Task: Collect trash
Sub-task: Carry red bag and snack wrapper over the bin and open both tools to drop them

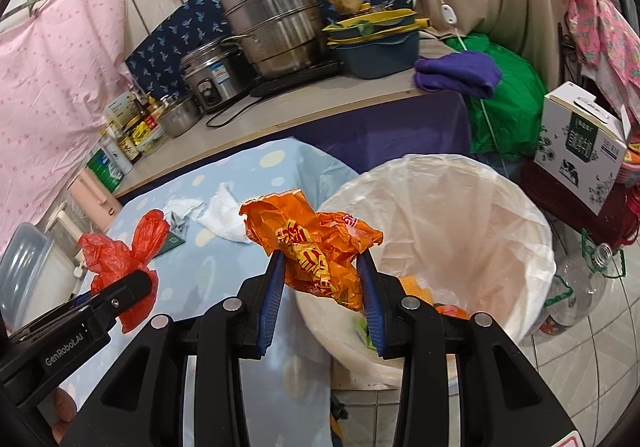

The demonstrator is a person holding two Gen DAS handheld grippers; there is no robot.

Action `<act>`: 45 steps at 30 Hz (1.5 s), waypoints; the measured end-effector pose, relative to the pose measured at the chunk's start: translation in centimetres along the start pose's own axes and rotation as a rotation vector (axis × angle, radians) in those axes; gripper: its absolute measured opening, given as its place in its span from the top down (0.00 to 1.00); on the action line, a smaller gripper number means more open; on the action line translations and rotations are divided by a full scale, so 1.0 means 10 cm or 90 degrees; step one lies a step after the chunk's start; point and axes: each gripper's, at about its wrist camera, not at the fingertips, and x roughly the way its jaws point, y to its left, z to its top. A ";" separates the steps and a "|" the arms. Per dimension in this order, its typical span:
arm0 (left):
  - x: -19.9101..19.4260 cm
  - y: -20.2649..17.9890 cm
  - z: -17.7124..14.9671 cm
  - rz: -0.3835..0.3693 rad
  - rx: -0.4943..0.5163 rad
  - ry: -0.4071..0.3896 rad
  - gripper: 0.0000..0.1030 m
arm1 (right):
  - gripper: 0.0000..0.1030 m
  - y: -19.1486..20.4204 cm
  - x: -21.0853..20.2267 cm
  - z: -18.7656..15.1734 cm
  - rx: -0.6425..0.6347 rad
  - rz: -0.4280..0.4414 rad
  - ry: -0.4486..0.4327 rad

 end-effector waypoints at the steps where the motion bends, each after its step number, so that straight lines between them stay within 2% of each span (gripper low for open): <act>1: 0.00 -0.04 0.00 -0.002 0.005 0.000 0.67 | 0.66 -0.04 -0.01 0.00 0.003 -0.002 -0.001; 18: 0.08 -0.56 -0.06 -0.027 0.058 0.019 0.67 | 0.66 -0.46 -0.13 -0.02 0.042 -0.030 -0.011; 33: 0.39 -0.95 -0.02 -0.050 0.096 0.052 0.66 | 0.64 -0.76 0.02 -0.02 0.074 -0.069 0.006; 45: 0.59 -1.09 0.03 -0.055 0.107 0.054 0.64 | 0.59 -0.88 0.15 0.04 0.087 -0.089 0.003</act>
